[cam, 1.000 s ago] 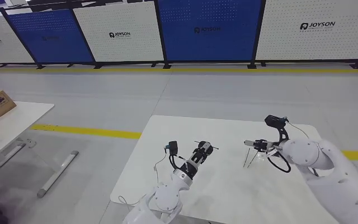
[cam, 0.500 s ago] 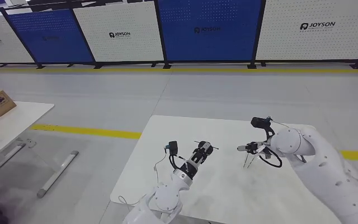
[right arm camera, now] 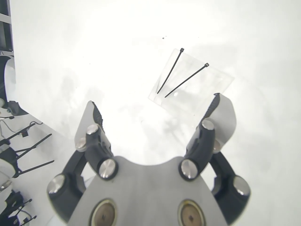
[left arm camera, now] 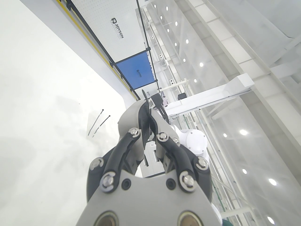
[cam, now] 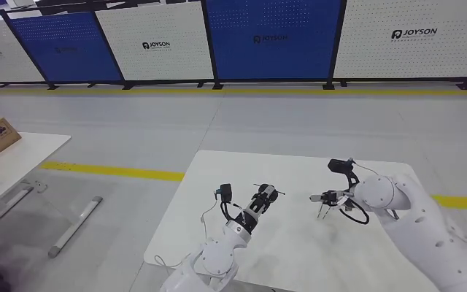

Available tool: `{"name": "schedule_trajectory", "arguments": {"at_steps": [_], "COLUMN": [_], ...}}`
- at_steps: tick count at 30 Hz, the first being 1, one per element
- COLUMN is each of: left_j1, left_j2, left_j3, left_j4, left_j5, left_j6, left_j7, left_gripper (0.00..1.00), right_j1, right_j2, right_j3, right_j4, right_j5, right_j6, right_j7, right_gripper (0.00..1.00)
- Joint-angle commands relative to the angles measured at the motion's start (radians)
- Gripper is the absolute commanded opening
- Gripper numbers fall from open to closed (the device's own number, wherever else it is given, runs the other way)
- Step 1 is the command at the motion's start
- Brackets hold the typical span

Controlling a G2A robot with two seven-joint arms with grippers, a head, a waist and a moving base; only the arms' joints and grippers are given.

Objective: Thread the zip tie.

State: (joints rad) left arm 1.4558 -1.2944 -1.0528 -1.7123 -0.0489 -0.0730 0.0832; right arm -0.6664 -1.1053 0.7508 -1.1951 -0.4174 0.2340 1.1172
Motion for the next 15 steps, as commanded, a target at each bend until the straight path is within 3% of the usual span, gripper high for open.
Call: {"name": "schedule_trajectory", "arguments": {"at_steps": [1,4,7,15], "left_j1": [0.0,0.0,0.0,0.0], "left_j2": [0.0,0.0,0.0,0.0], "left_j3": [0.0,0.0,0.0,0.0], "left_j4": [0.0,0.0,0.0,0.0], "left_j5": [0.0,0.0,0.0,0.0], "left_j6": [0.0,0.0,0.0,0.0], "left_j7": [0.0,0.0,0.0,0.0], "left_gripper": [0.0,0.0,0.0,0.0], "right_j1": [0.008,0.018,0.028,0.028], "right_j2": [-0.008,-0.021,-0.037,-0.037], "right_j3": [-0.007,-0.021,-0.04,-0.04], "right_j4": [0.032,0.081,0.118,0.118], "right_j5": [0.013,0.029,0.033,0.033], "right_j6": [-0.029,-0.069,-0.076,-0.076], "right_j7": [-0.002,-0.019,-0.046,-0.046], "right_gripper": [1.0,1.0,1.0,1.0]}}
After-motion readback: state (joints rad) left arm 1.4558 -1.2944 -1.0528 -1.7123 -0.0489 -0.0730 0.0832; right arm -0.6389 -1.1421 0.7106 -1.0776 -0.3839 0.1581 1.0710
